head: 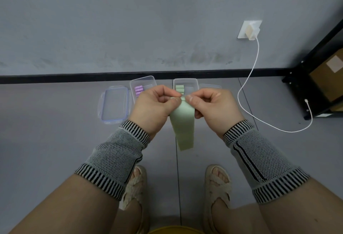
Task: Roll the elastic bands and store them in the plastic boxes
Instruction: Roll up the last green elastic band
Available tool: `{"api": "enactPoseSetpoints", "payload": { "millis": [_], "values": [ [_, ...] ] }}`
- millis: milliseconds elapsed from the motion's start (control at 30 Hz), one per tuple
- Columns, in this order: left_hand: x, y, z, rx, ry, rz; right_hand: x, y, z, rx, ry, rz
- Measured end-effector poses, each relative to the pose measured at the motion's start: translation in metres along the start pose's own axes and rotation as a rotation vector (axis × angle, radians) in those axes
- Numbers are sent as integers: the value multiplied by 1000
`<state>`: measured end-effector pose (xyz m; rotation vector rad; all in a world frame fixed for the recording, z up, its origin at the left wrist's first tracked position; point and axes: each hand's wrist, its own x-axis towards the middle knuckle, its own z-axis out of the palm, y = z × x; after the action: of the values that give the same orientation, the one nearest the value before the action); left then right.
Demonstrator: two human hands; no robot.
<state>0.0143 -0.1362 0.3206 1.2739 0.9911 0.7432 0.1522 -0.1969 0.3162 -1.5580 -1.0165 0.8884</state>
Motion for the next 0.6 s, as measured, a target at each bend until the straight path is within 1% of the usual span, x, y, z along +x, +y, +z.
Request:
{"api": "enactPoseSetpoints", "payload": {
  "millis": [100,233,367,500,600],
  "values": [
    [-1,2,3,-42,-9,-23,0,0,0,102,10,45],
    [-1,3,3,-108,-24,-55,1,-2,1,252,-38,93],
    [0,4,3,-153,-33,-74,2,-4,1,340,-67,137],
    [1,4,3,-187,-40,-78,2,-4,3,362,-62,162],
    [1,4,3,-184,-39,-87,1,-3,6,293,16,120]
  ]
}}
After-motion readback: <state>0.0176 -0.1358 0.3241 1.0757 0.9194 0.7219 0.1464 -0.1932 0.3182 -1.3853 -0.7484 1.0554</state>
